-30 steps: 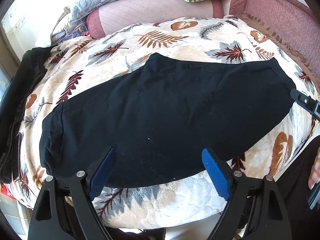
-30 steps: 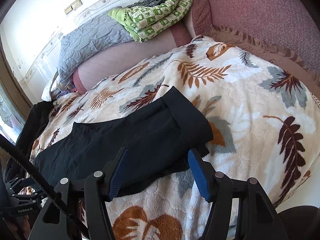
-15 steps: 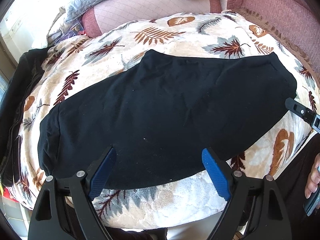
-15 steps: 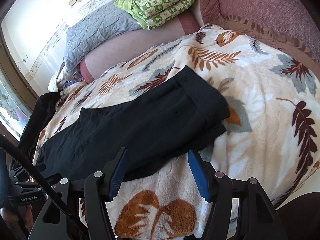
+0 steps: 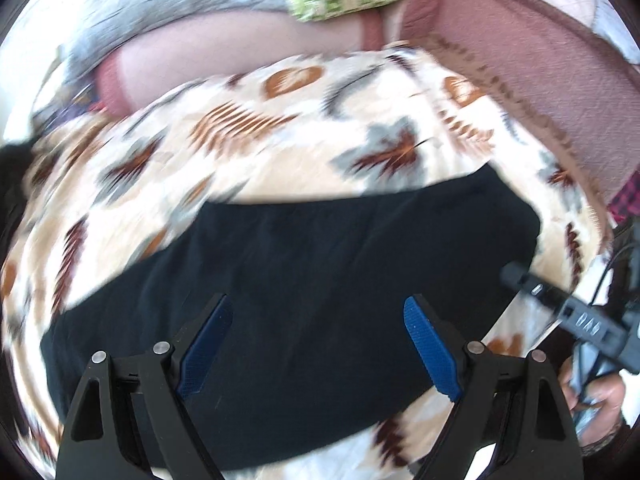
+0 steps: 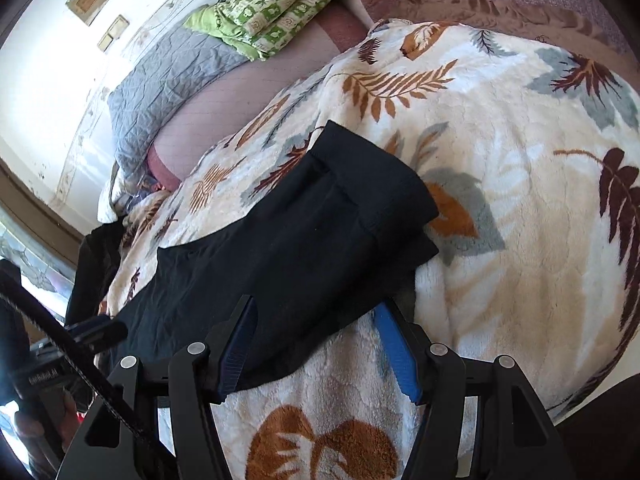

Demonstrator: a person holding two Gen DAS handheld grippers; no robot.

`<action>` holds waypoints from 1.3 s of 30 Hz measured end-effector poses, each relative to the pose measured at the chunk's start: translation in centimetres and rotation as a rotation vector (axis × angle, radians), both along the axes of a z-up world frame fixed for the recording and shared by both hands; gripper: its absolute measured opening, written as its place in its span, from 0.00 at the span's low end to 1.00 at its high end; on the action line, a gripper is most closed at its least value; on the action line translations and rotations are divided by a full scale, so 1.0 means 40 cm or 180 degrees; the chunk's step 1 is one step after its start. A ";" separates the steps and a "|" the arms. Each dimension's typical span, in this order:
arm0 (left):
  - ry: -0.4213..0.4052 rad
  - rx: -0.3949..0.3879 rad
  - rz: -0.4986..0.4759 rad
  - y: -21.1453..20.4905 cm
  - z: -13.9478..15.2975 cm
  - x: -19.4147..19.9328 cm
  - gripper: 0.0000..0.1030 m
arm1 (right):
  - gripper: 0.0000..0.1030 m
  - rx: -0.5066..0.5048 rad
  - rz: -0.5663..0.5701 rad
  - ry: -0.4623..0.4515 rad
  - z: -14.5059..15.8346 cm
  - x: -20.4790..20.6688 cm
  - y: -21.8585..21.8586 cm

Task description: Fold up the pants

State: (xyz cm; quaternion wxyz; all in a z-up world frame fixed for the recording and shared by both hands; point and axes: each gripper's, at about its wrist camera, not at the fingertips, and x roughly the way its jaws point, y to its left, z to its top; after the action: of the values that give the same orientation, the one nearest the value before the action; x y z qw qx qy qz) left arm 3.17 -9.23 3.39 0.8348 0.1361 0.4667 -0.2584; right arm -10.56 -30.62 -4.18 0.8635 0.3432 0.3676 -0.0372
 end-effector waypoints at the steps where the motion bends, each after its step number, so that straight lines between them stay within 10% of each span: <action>1: -0.0004 -0.0023 -0.0072 -0.024 0.008 0.012 0.84 | 0.64 0.0034 -0.0013 0.0006 0.001 0.006 -0.008; 24: 0.0928 0.0225 -0.1388 -0.582 -0.202 0.127 0.84 | 0.66 0.0157 -0.0283 -0.0130 -0.014 0.033 -0.063; 26: 0.0757 0.0366 -0.1513 -0.594 -0.199 0.107 0.51 | 0.62 0.0071 -0.0320 -0.0133 -0.008 0.044 -0.057; 29: 0.0637 0.0328 -0.1519 -0.579 -0.177 0.096 0.30 | 0.33 -0.0019 -0.0319 -0.0112 0.000 0.058 -0.047; 39: 0.0672 -0.0551 -0.1079 -0.366 -0.034 0.126 0.25 | 0.26 -0.0535 0.0103 -0.0506 0.118 0.060 0.062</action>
State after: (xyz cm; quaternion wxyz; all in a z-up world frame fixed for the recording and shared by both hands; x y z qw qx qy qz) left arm 8.21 -23.85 2.02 0.7344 0.1126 0.4981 -0.4470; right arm -8.17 -28.16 0.53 0.9162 0.2654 0.2991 -0.0266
